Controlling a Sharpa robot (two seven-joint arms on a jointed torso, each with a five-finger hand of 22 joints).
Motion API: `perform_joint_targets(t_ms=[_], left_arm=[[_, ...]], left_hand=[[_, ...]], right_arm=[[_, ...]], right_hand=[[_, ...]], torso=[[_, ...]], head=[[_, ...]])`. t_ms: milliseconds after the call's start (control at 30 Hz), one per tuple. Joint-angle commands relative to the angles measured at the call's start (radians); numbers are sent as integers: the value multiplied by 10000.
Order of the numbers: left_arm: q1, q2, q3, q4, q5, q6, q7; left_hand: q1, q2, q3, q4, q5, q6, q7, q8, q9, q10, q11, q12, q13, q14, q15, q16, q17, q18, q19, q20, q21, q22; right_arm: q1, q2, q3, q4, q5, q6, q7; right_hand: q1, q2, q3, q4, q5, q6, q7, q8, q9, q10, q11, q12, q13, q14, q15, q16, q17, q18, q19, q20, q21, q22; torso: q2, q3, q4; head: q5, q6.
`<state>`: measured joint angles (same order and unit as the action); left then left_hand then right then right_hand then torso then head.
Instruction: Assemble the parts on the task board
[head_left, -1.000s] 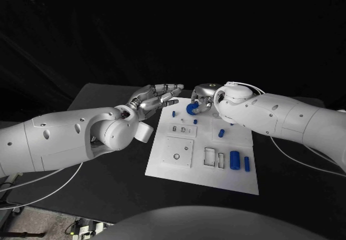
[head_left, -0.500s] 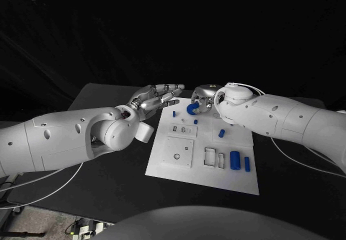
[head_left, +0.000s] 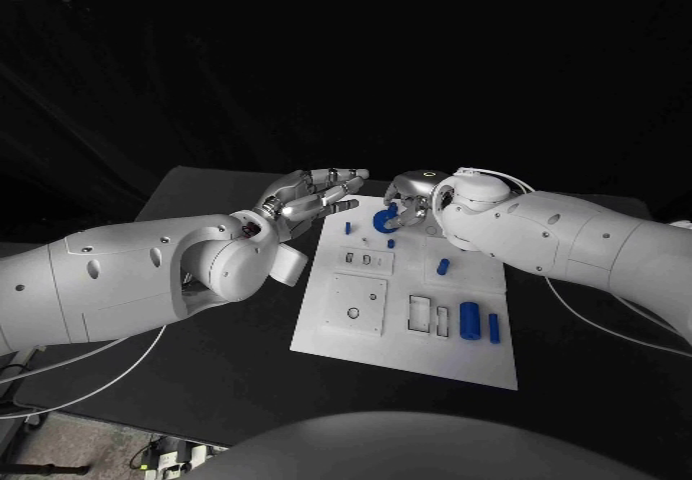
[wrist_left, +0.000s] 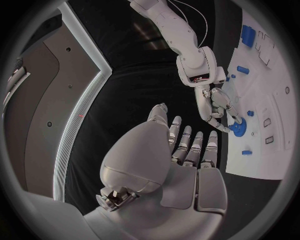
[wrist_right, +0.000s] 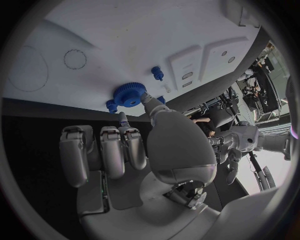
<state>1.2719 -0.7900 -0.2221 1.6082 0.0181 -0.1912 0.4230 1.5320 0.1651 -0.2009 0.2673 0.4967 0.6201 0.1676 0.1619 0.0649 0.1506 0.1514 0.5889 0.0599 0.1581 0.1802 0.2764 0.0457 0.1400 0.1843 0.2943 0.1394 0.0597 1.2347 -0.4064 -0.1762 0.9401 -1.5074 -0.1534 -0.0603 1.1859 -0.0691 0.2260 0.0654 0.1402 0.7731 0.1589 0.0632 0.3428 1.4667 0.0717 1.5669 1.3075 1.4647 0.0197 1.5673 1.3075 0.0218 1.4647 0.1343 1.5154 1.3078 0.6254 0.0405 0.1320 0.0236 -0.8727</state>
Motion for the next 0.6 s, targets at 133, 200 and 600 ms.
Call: perform_joint_targets(t_ms=[133, 200, 600], left_arm=[[8, -17, 8, 25, -36, 11, 49], [8, -25, 8, 25, -36, 6, 52], [3, -99, 6, -16, -36, -15, 91]], left_hand=[[47, -54, 35, 48, 59, 41, 41, 35, 8, 64, 20, 50, 10, 88, 10, 35, 10, -128, 68, -2, 68, 12], [47, -54, 35, 48, 59, 41, 41, 35, 8, 64, 20, 50, 10, 88, 10, 35, 10, -128, 68, -2, 68, 12], [79, -59, 58, 30, 69, 49, 52, 45, 8, 67, 33, 55, 10, 100, 22, 61, 12, -146, 86, -2, 79, 15]], right_arm=[[-50, -119, -2, 124, -24, -317, 220], [-70, -163, -2, 158, -16, -335, 240], [-103, -912, -4, 742, 289, -1611, 739]], right_hand=[[-124, 12, -92, 28, -89, -33, -18, 28, -44, 1041, 44, 39, 2633, 1061, 83, 35, 2633, -9, 358, 54, -55, 2353], [-129, 22, -100, 36, -89, -15, -21, 35, -49, 1041, 41, 39, 2633, 1061, 83, 35, 2633, -7, 352, 54, -60, 2351], [-47, 122, -190, 62, 134, 178, -278, 73, -147, 1041, -150, 39, 2633, 1061, -53, 35, 2633, -17, 404, -32, -20, 2370]], torso=[[5, 5, -3], [1, 2, 0], [-47, -39, -49]], head=[[27, 1], [25, 1], [-48, 1]])
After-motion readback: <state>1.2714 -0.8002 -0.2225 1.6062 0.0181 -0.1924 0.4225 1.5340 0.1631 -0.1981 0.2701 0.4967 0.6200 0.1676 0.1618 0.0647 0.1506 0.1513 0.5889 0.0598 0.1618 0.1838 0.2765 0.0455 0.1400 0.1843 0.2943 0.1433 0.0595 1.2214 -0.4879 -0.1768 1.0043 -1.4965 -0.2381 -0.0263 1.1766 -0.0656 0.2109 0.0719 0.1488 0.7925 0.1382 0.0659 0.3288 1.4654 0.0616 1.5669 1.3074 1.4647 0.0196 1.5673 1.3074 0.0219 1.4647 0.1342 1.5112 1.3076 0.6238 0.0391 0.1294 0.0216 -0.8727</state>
